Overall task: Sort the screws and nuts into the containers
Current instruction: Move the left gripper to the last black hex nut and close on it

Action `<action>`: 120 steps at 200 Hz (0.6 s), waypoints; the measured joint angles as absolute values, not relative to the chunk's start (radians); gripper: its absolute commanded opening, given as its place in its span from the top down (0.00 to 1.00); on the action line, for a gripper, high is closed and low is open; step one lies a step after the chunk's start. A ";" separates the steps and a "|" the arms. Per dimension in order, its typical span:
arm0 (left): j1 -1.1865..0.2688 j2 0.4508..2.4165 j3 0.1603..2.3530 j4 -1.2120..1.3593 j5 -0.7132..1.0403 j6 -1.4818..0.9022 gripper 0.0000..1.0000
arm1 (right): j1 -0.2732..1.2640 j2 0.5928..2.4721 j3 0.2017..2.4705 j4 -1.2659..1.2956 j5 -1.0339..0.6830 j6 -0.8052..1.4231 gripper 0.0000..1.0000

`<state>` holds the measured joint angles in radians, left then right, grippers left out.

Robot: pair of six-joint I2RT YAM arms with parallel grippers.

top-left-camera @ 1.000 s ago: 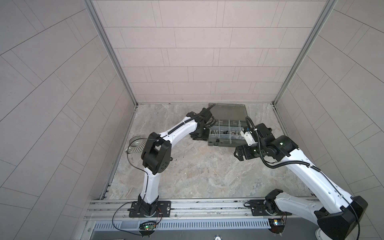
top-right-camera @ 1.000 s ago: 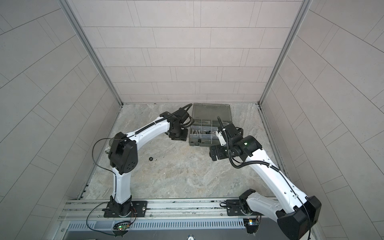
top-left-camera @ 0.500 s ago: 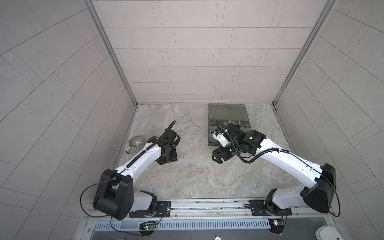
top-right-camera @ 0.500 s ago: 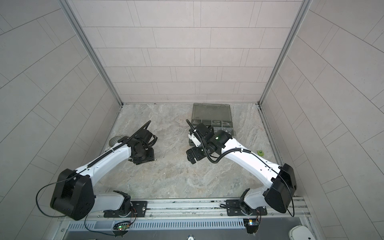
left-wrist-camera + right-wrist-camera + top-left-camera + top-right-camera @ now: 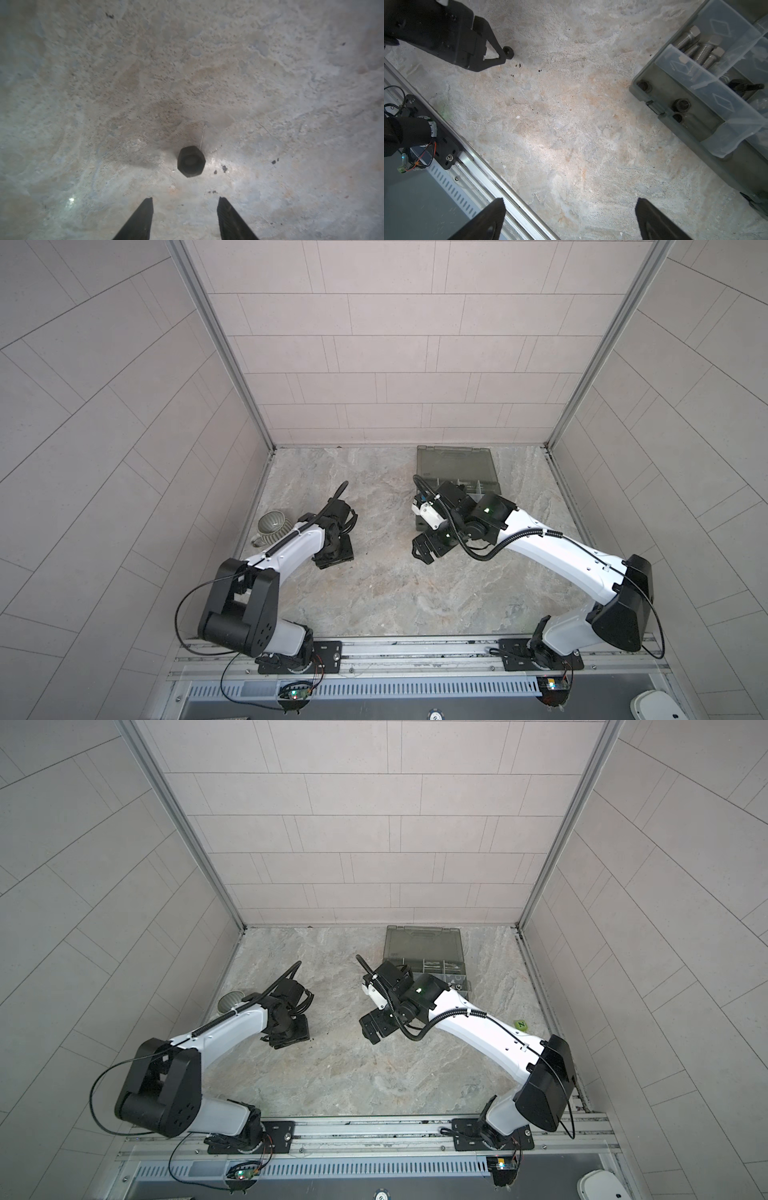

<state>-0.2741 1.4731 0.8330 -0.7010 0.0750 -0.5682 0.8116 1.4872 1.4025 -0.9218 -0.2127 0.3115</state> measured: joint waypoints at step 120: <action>-0.253 1.629 0.915 -0.663 0.109 -0.504 0.54 | 0.762 1.495 1.407 -0.935 -0.191 0.307 0.01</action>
